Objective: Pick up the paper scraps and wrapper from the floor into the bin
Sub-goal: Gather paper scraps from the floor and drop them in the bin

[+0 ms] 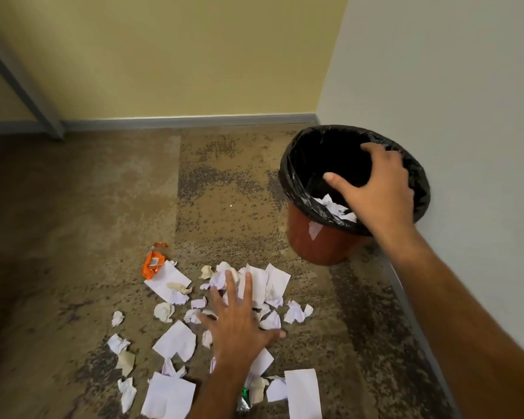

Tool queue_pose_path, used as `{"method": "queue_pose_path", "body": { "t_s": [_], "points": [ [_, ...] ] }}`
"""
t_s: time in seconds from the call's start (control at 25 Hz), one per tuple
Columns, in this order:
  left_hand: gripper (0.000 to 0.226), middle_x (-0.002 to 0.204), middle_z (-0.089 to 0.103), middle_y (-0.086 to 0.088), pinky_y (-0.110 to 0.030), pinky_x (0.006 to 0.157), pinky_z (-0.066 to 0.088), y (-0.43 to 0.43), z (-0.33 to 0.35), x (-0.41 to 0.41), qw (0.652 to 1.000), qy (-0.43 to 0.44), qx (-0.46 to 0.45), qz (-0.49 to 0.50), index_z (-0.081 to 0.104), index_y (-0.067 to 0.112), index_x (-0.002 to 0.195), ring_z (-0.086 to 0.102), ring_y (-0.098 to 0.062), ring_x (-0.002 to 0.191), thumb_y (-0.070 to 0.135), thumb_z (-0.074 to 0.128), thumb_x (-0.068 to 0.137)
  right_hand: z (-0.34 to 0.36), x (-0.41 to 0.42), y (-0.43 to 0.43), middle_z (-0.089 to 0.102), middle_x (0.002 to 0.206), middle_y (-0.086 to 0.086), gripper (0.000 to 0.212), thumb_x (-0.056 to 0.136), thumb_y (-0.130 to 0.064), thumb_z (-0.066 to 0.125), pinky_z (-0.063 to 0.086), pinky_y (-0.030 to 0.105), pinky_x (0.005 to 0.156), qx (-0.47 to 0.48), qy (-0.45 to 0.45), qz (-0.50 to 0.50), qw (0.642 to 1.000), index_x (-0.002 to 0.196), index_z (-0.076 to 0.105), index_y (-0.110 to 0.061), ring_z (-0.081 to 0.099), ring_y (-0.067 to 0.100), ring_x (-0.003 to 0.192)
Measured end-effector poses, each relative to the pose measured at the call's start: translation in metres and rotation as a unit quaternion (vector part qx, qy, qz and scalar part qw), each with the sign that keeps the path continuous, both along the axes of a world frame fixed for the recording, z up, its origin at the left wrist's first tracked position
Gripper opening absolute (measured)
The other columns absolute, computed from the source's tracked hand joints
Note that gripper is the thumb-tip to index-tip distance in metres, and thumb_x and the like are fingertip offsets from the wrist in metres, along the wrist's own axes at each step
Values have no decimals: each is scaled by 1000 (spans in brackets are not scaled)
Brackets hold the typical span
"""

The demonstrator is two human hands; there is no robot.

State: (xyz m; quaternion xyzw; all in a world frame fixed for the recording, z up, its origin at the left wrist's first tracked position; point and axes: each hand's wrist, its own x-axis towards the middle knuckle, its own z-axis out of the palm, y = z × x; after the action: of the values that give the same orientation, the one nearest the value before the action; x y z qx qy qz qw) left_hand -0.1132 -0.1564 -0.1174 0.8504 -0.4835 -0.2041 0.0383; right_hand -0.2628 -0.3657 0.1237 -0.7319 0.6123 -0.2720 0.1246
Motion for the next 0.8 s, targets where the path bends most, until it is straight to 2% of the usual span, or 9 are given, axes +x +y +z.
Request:
{"method": "queue_pose_path", "body": {
  "t_s": [0.12,0.2,0.24,0.32,0.4,0.44,0.6,0.72,0.8],
  "points": [
    [143,180,-31,0,-86,117,22,-33,-11,-7,999,-10,-41,10,-25,42,167,-9,-50,167,109,47,63,-13,-8,57,59,135,9,54,90,-46,81,51,51,106,-147,-132,15,980,133,64,-17,59,34,126],
    [131,182,-22,-1,-81,114,32,-50,-23,-13,999,-27,-35,7,-15,40,171,2,-51,166,107,38,72,-36,-8,98,59,123,8,41,92,-33,81,51,34,99,-162,-182,17,970,122,67,-10,59,29,113],
    [124,184,-15,-4,-78,112,36,-54,-29,-17,999,-46,-22,6,-8,37,173,10,-52,165,104,35,78,-52,-6,119,58,118,5,35,93,-30,80,50,28,95,-148,-194,15,970,118,67,-10,59,27,107],
    [104,182,14,-12,-70,104,44,-54,-40,-21,996,-89,-23,-9,21,29,171,32,-51,155,90,43,90,-93,0,156,56,113,-6,26,95,-30,79,52,32,88,-96,-190,2,977,113,66,-18,60,25,100],
    [81,165,46,-12,-59,92,52,-51,-47,-16,991,-120,-37,-51,49,24,152,52,-46,137,72,66,90,-132,7,187,56,106,-10,20,93,-37,75,54,39,77,-42,-198,-16,979,107,65,-28,63,25,92],
    [71,154,53,-10,-54,86,55,-50,-49,-12,987,-135,-47,-74,54,23,141,56,-42,128,61,76,86,-150,9,199,58,103,-9,16,91,-39,71,53,37,75,-28,-213,-26,976,104,66,-32,65,26,88],
    [47,117,59,-4,-44,66,58,-60,-41,3,982,-129,-89,-103,57,23,113,64,-31,100,25,88,77,-194,12,220,61,91,-7,16,84,-31,73,46,19,71,33,-225,-58,972,93,63,-39,66,25,75],
    [49,116,58,-5,-42,61,61,-71,-12,12,989,-81,-122,-32,59,19,112,68,-28,93,29,93,78,-214,12,223,60,86,-9,4,81,-34,65,44,22,68,69,-207,-53,974,85,65,-34,62,22,69],
    [47,115,58,-5,-42,63,61,-81,22,19,974,-79,-213,18,60,16,113,67,-26,89,34,91,83,-228,12,226,60,84,-9,8,77,-30,66,43,23,67,94,-189,-49,976,82,62,-35,61,23,68]
  ]
}}
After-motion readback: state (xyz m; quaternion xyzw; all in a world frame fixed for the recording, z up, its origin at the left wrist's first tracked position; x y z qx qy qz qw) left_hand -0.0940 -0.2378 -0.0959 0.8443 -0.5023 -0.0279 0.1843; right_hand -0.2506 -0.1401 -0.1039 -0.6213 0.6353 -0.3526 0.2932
